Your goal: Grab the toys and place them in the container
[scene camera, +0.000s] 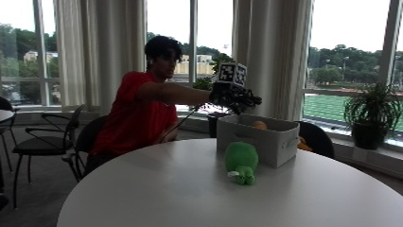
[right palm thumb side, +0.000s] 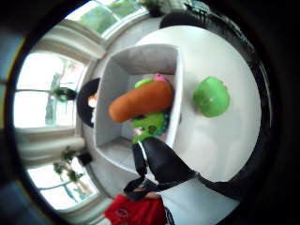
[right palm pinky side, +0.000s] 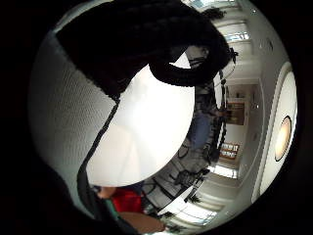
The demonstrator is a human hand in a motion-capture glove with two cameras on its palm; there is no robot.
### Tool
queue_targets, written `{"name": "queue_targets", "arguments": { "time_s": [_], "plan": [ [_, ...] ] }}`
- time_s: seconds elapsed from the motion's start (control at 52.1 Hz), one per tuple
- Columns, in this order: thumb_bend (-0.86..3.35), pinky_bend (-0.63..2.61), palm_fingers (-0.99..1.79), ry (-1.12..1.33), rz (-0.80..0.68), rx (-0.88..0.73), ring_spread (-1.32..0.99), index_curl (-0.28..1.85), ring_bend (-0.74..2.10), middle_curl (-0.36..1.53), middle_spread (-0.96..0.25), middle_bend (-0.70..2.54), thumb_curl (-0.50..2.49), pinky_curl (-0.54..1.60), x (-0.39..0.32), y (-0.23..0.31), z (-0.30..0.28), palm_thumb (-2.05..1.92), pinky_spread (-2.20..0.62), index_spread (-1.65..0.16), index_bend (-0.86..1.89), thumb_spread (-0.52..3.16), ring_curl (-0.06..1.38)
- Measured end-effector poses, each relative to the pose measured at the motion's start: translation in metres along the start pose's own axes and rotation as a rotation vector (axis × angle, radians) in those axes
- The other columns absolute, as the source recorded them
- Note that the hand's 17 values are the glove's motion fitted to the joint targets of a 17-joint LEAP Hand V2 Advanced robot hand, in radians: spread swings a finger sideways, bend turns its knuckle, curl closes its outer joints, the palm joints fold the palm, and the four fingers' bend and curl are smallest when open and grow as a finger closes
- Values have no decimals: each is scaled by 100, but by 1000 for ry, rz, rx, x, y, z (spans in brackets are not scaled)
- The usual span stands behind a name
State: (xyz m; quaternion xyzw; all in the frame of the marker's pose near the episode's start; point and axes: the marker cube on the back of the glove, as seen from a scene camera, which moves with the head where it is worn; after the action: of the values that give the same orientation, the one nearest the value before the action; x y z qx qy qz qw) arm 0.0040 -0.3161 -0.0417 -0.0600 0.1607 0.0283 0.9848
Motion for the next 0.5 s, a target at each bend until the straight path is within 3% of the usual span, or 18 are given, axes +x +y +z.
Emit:
{"name": "queue_targets", "arguments": {
  "time_s": [0.211,0.499],
  "plan": [
    [-4,125,-25,-19,60,-59,-1,15,33,36,-9,14,39,36,41,-21,66,-2,12,-33,6,101,29],
    [-3,124,-16,-52,4,-35,-1,12,32,31,-9,14,35,35,22,-51,116,-1,13,-35,10,102,31]
  ]
}}
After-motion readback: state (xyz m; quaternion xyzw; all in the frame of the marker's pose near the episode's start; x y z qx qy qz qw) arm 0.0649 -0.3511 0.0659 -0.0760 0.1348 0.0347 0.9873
